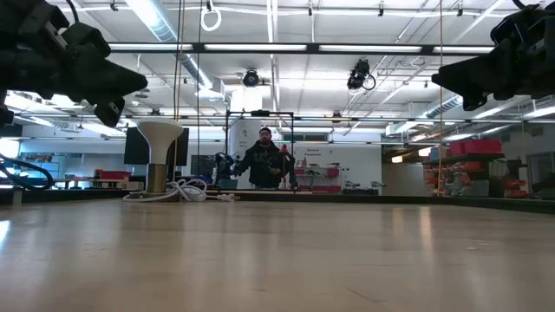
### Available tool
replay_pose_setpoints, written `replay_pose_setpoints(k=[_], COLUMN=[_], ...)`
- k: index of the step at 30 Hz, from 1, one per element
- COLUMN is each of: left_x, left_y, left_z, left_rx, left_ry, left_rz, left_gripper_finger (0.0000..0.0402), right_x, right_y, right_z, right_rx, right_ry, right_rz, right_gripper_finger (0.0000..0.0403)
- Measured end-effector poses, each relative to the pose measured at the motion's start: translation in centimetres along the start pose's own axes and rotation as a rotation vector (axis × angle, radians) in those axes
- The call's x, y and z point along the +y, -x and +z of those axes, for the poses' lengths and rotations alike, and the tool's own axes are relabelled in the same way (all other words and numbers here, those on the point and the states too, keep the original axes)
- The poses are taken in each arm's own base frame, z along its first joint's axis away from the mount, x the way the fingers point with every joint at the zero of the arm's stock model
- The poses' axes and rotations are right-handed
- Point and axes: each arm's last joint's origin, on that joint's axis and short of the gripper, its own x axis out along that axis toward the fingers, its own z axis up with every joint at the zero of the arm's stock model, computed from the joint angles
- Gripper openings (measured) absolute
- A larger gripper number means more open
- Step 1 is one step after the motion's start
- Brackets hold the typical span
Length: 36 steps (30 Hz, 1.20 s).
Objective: Pick & Place USB Port
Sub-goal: Return to Home Position
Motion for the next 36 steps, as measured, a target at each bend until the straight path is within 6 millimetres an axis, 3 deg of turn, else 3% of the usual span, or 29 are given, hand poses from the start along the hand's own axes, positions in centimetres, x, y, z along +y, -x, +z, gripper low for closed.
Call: replay_pose_setpoints(k=[8, 28, 36], left_x=[-0.6, 0.0, -1.1], left_y=[0.7, 0.7, 0.7], left_z=[1.4, 1.4, 1.0], left_rx=[-0.165, -0.171, -0.127], left_ry=[-0.010, -0.011, -0.007], left_rz=[-0.056, 0.004, -0.112], left_gripper_finger=[0.0035, 0.0035, 0.0035], right_x=[0.0, 0.0, 0.0], right_y=[0.0, 0.0, 0.0], right_z=[0.0, 0.0, 0.0], right_rx=[-0.001, 0.000, 0.001], right_ry=[0.000, 0.001, 0.001], right_rz=[-0.002, -0.001, -0.001], right_gripper_finger=[0.0111, 0.0111, 0.0111])
